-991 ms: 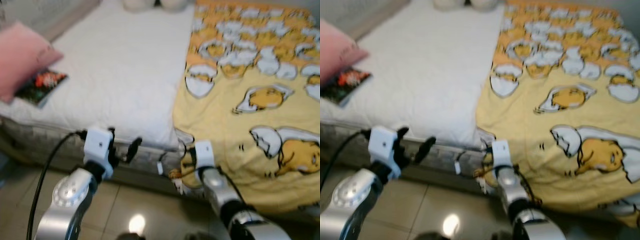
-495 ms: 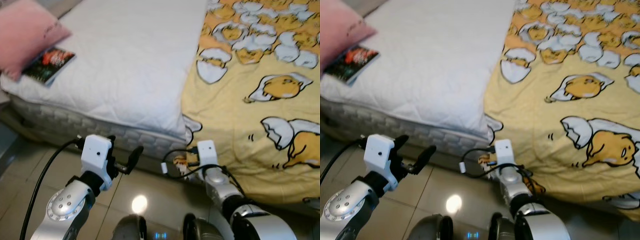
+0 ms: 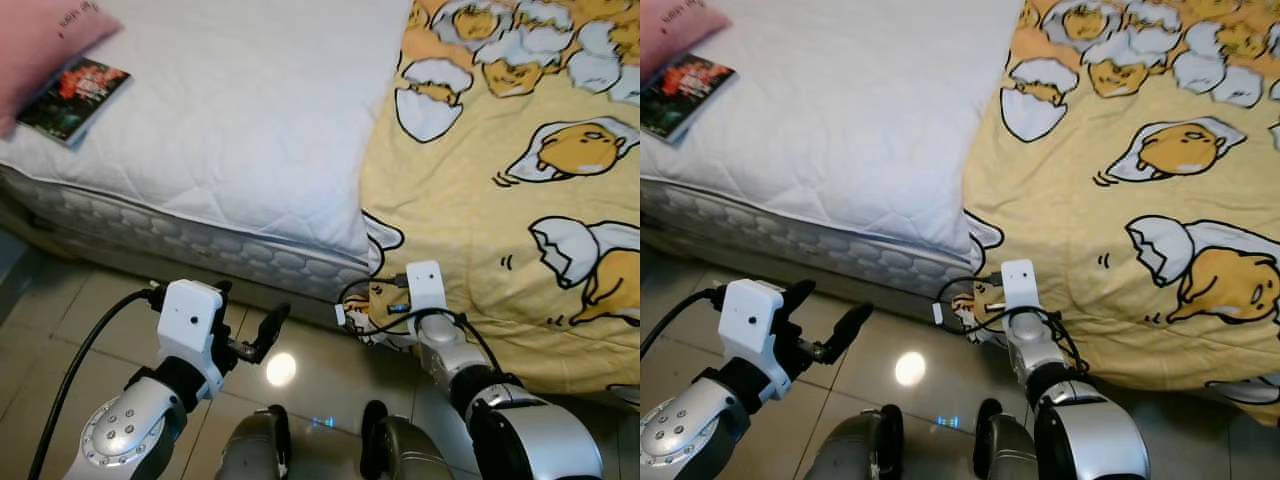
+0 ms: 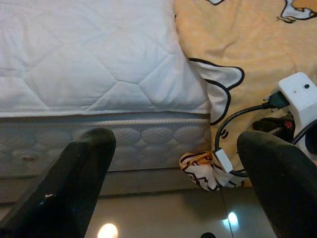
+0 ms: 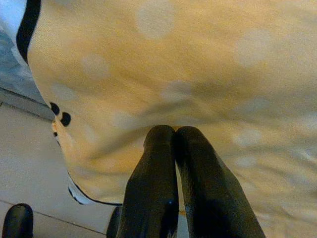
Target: Clean up the room
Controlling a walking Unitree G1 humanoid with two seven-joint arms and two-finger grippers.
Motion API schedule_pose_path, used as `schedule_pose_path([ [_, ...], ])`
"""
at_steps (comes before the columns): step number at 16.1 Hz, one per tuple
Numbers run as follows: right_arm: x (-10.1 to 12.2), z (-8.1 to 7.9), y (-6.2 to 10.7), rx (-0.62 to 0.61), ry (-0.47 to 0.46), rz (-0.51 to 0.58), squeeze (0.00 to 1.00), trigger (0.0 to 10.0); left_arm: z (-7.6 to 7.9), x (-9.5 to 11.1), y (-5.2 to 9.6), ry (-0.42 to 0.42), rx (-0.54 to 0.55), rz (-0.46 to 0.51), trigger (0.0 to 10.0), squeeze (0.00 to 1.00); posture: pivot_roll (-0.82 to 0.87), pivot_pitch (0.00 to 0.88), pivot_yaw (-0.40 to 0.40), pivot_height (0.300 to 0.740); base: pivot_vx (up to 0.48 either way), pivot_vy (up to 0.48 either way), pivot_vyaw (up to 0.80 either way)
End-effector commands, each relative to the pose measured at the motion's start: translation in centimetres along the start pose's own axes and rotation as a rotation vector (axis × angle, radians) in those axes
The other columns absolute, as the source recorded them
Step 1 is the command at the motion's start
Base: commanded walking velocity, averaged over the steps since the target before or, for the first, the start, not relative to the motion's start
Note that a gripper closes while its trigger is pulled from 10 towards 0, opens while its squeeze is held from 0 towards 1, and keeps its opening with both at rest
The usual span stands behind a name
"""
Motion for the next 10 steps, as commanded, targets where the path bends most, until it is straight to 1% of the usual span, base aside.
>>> schedule_pose_path([
  [1,-0.9,-1.2,0.2,0.031,-0.001,-0.046,0.00,10.0,0.3,-0.1,0.6,0.004,-0.002,-0.018,10.0,0.00,0.37,0.330,0.033,0.740,0.000,0.000,0.00],
  [2,-0.6,-2.7,0.3,0.078,-0.018,-0.052,0.00,10.0,0.6,-0.1,0.6,0.007,-0.004,-0.025,10.0,0.00,0.37,0.333,0.032,0.740,0.000,0.000,0.00],
  [3,-0.5,-3.5,0.4,0.108,-0.028,-0.058,0.00,10.0,0.7,-0.2,0.6,0.009,-0.005,-0.027,10.0,0.00,0.37,0.335,0.030,0.740,0.000,0.000,0.00],
  [4,-0.7,-5.3,0.8,0.170,-0.054,-0.077,0.00,10.0,0.8,-0.2,0.5,0.012,-0.007,-0.030,10.0,0.00,0.37,0.337,0.031,0.740,0.000,0.000,0.00],
  [5,-0.8,-6.0,0.9,0.191,-0.066,-0.085,0.00,10.0,0.8,-0.2,0.5,0.013,-0.008,-0.031,10.0,0.00,0.37,0.337,0.030,0.740,0.000,0.000,0.00],
  [6,-1.8,-7.9,1.6,0.261,-0.090,-0.124,0.00,10.0,0.9,-0.2,0.6,0.016,-0.010,-0.032,10.0,0.00,0.36,0.338,0.028,0.740,0.000,0.000,0.00],
  [8,-2.9,-9.2,2.2,0.310,-0.101,-0.161,0.00,10.0,0.9,-0.2,0.6,0.017,-0.012,-0.034,10.0,0.00,0.36,0.337,0.026,0.740,0.000,0.000,0.00],
  [9,-4.5,-10.7,3.1,0.377,-0.081,-0.202,0.00,10.0,1.0,-0.3,0.6,0.021,-0.014,-0.036,10.0,0.00,0.35,0.338,0.026,0.740,0.000,0.000,0.00],
  [10,-5.0,-11.3,3.4,0.395,-0.033,-0.187,0.00,10.0,1.1,-0.5,0.4,0.024,-0.016,-0.043,10.0,0.00,0.33,0.333,0.023,0.740,0.000,0.000,0.00],
])
Point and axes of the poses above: a point about 5 cm out from each wrist's last joint towards the gripper, its own y axis pointing back from the gripper into the wrist, its own x axis along the axis of the wrist's last joint, z = x × y, the point moved 6 cm from there along -y, pointing out of the wrist towards the gripper, and after that the axes turned 5 degrees about -y, right-handed, at the moved point
